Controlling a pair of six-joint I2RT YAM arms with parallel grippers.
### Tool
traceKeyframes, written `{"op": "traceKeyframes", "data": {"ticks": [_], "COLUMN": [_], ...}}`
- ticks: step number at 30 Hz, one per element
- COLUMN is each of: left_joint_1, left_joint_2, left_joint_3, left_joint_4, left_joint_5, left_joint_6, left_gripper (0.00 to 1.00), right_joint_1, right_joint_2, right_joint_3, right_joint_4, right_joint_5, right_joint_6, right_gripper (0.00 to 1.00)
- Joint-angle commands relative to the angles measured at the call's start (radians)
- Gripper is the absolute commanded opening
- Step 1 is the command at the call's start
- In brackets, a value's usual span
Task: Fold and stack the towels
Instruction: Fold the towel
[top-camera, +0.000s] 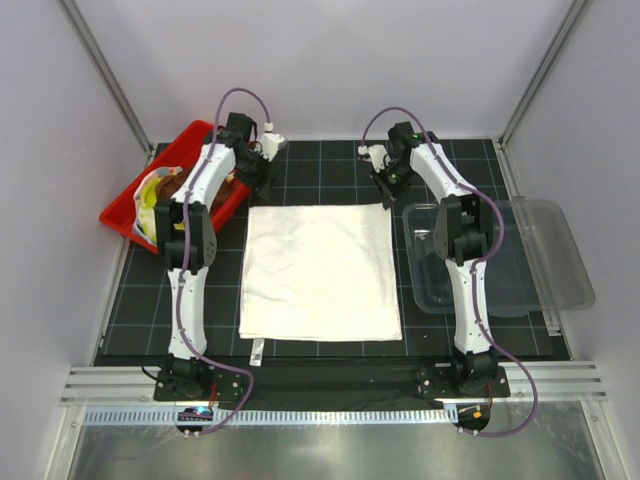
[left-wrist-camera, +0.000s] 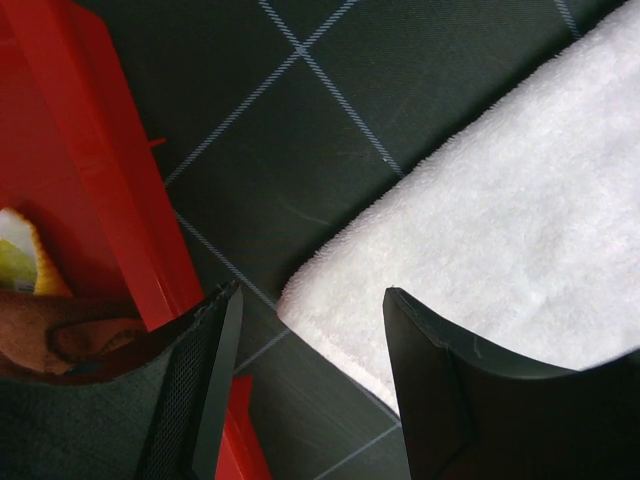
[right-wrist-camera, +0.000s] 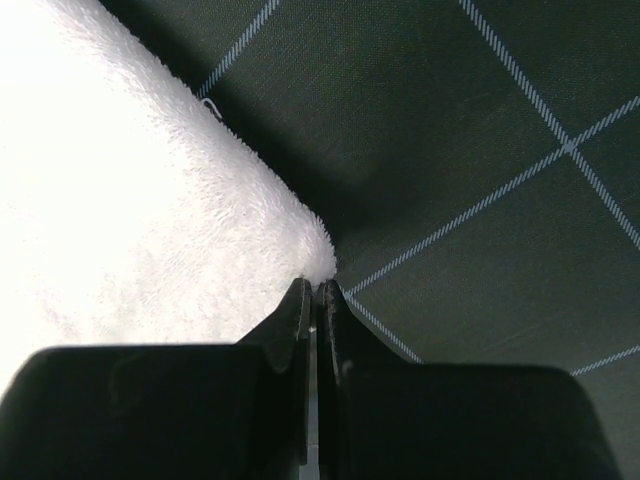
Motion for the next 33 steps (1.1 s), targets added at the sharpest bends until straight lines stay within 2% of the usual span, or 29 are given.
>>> {"op": "traceKeyframes", "data": {"ticks": [1, 6, 13, 19, 21, 25, 33], "left_joint_1": [-0.001, -0.010, -0.036, -0.068, -0.071, -0.080, -0.116], "left_joint_2": [0.049, 0.107, 0.129, 0.144, 0.156, 0.162, 0.093], "left_joint_3": [0.066, 0.131, 0.134, 0.134, 0.155, 0.203, 0.131], "left_joint_4": [0.002, -0.047, -0.055, -0.049, -0.057, -0.109, -0.051], "left_joint_5": [-0.053, -0.092, -0.135, -0.256, -0.254, -0.162, -0.283], "left_joint_6": [0.030, 0.058, 0.081, 0.125, 0.130, 0.124, 0.154], "left_gripper": [0.62, 0.61, 0.58, 0.56, 0.56, 0.51, 0.47], "right_joint_1": [-0.010, -0.021, -0.029, -0.030, -0.030, -0.030, -0.030], "right_joint_2": [-0.093, -0.102, -0.099, -0.107, -0.109, -0.115, -0.129], "right_joint_3": [-0.026, -0.039, -0.043, -0.056, -0.056, -0.057, -0.062], "right_joint_4": [0.052, 0.058, 0.083, 0.093, 0.095, 0.096, 0.096], "right_joint_5": [0.018, 0.013, 0.019, 0.021, 0.019, 0.019, 0.035], "right_joint_6": [-0.046, -0.065, -0.077, -0.082, -0.079, -0.074, -0.071], "right_gripper": [0.01, 0.01, 0.01, 0.01, 0.01, 0.01, 0.01]}}
